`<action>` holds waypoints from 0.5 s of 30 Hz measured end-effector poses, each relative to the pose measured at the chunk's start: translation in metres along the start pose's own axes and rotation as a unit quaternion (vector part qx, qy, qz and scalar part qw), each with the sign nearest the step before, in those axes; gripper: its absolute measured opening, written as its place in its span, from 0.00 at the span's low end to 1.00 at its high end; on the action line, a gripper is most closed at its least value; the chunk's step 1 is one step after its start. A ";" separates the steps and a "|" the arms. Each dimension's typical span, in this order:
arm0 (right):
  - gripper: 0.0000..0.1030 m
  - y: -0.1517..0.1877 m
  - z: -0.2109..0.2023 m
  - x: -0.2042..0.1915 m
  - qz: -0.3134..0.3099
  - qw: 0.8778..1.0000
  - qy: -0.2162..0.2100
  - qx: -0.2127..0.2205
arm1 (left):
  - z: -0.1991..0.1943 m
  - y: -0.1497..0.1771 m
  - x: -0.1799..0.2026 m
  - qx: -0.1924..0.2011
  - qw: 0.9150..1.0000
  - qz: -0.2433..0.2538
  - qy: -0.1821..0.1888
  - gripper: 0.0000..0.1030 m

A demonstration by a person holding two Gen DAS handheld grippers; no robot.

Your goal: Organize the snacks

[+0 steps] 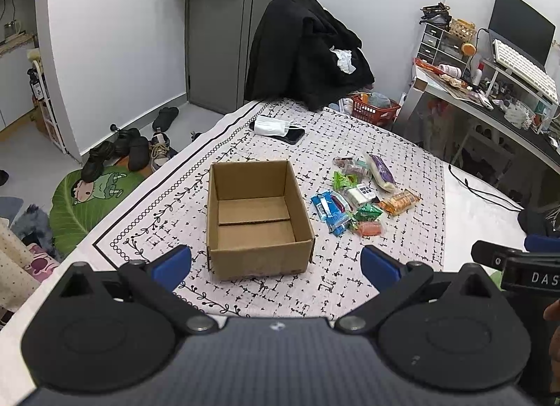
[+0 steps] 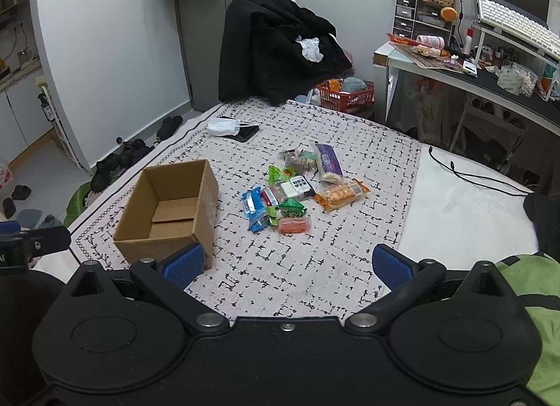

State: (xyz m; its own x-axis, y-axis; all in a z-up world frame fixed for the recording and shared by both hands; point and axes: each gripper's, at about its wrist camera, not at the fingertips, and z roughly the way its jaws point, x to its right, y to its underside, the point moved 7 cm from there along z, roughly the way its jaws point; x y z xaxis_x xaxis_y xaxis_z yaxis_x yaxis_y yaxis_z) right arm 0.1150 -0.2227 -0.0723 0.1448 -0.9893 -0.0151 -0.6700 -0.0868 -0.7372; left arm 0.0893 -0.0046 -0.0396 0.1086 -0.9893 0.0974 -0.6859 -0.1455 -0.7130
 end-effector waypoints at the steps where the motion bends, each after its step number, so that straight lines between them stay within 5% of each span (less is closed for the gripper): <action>1: 1.00 -0.001 0.003 0.002 0.000 1.000 0.001 -0.001 | 0.003 -0.002 0.000 0.000 1.000 0.000 -0.001 0.99; 15: 0.99 -0.008 0.053 0.024 0.025 0.999 -0.024 -0.032 | 0.046 -0.022 0.009 0.004 1.000 -0.023 -0.002 0.99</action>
State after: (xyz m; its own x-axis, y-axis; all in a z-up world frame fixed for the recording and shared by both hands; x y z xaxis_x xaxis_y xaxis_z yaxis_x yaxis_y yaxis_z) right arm 0.1622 -0.2396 -0.1021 0.1430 -0.9861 -0.0843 -0.7219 -0.0457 -0.6905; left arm 0.1388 -0.0102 -0.0552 0.1440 -0.9814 0.1273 -0.6744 -0.1915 -0.7131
